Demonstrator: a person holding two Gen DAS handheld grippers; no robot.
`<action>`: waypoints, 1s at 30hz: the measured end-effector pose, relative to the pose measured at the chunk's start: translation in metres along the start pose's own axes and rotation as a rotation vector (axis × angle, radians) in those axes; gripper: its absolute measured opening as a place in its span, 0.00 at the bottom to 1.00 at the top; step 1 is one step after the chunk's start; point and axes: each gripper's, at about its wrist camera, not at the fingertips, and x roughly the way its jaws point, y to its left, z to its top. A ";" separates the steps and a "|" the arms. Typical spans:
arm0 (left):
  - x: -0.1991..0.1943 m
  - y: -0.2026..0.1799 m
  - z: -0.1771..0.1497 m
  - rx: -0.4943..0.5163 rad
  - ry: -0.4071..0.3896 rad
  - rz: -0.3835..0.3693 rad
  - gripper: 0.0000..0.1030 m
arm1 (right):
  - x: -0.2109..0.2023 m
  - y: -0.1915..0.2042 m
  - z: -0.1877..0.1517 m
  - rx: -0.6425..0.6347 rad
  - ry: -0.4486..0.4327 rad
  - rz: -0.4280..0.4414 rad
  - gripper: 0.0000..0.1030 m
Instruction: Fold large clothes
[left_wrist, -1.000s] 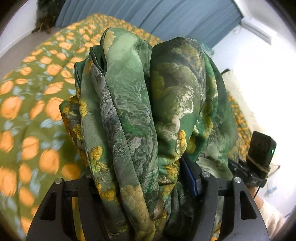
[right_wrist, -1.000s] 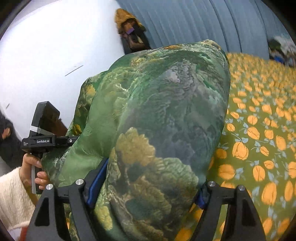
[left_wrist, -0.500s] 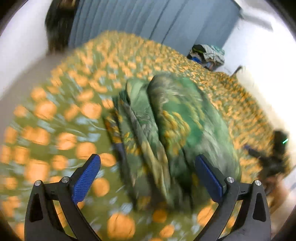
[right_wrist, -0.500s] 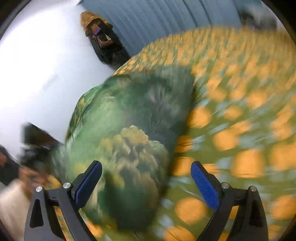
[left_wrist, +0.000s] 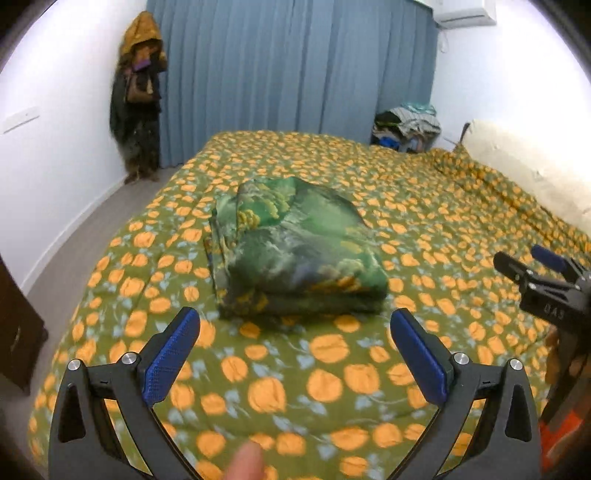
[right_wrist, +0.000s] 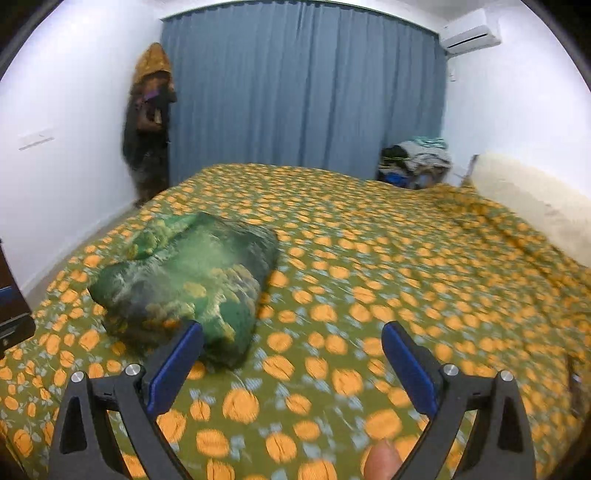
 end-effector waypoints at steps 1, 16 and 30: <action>-0.003 -0.004 -0.002 0.002 0.001 0.014 1.00 | -0.009 0.001 -0.002 -0.001 0.003 -0.002 1.00; -0.052 -0.031 -0.020 -0.036 -0.071 0.201 1.00 | -0.061 -0.006 -0.025 -0.007 0.032 -0.037 1.00; -0.069 -0.041 -0.036 -0.005 0.024 0.283 1.00 | -0.095 -0.006 -0.053 0.025 0.013 0.057 1.00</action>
